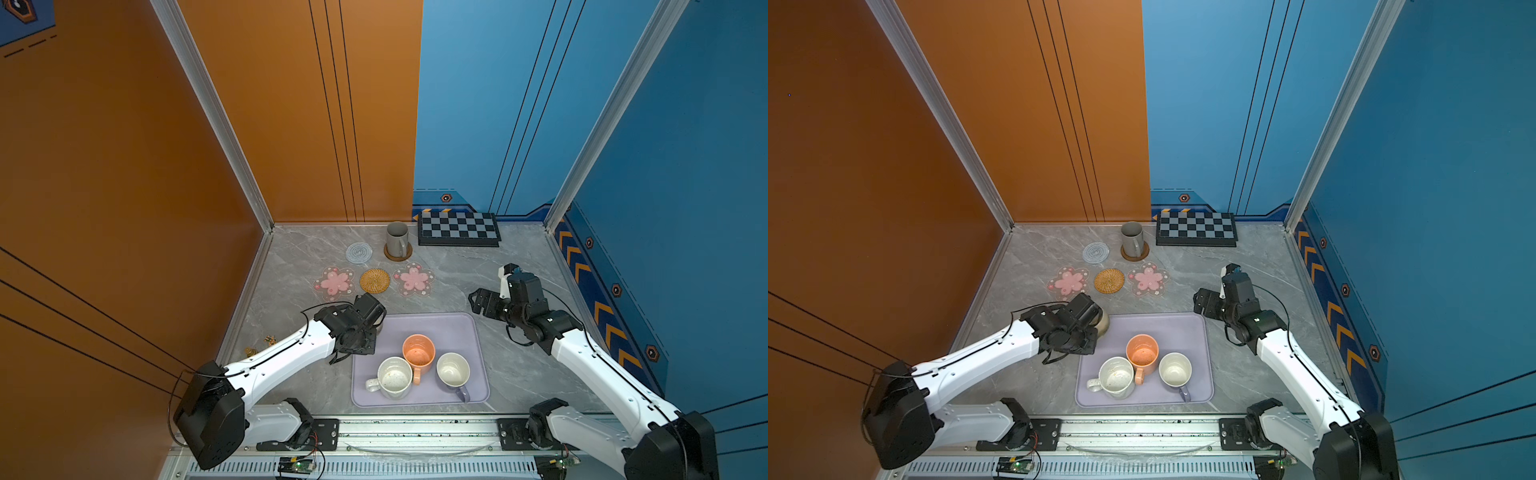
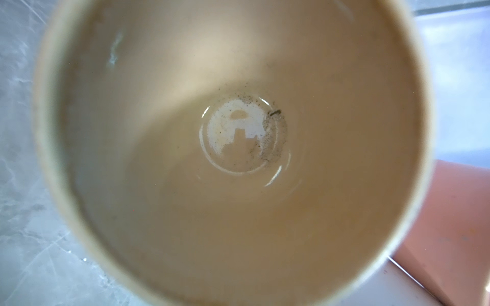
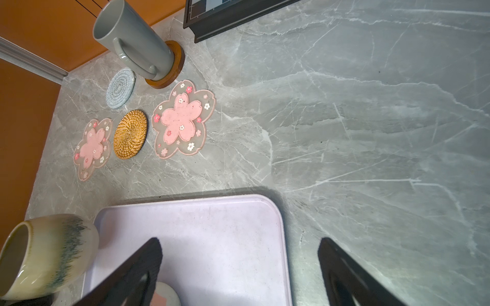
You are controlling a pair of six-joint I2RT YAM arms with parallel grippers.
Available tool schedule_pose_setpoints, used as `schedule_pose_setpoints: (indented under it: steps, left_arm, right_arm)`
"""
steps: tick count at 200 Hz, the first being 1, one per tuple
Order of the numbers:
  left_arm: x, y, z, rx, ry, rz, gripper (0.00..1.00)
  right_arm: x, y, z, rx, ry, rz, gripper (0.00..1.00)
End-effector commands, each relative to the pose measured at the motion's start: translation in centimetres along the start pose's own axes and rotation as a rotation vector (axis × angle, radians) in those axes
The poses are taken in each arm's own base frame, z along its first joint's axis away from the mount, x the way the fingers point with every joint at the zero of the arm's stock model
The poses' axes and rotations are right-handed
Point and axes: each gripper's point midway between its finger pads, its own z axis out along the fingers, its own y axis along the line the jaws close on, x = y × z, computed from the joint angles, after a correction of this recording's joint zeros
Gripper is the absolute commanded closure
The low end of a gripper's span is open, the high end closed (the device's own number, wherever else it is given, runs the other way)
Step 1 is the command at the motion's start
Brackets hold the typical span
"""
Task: Place cups on coasters
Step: Pick up the cup from the tray, then place the cup on the coaster.
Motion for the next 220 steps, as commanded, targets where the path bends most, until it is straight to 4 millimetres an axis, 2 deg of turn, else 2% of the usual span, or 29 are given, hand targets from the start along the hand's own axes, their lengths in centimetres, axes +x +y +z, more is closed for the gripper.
schedule_pose_setpoints:
  steps: [1, 41, 47, 79, 158, 220]
  left_arm:
    - [-2.5, -0.4, -2.2, 0.039, -0.076, 0.033, 1.0]
    - [-5.1, 1.0, -2.7, 0.02, -0.097, 0.021, 1.0]
    - [-6.4, 0.8, -3.4, 0.03, -0.125, 0.014, 1.0]
    - [-9.3, 1.4, -3.5, 0.016, -0.14, 0.016, 1.0]
    - [-15.7, 3.3, -2.0, -0.001, -0.139, -0.024, 1.0]
    - [-19.7, 4.2, -0.1, -0.019, -0.133, -0.05, 1.0]
  right_arm:
    - [-0.9, 0.1, 0.0, 0.008, -0.008, -0.007, 0.06]
    - [-1.6, 0.6, 0.6, -0.001, -0.007, -0.006, 0.06]
    - [-1.7, 0.7, 0.6, -0.004, -0.008, -0.006, 0.06]
    - [-2.1, 1.0, 0.8, -0.014, -0.004, -0.013, 0.06]
    - [-2.8, 0.3, 0.2, -0.004, -0.009, 0.012, 0.06]
    - [-3.5, -0.7, -0.3, 0.031, -0.015, 0.044, 0.06]
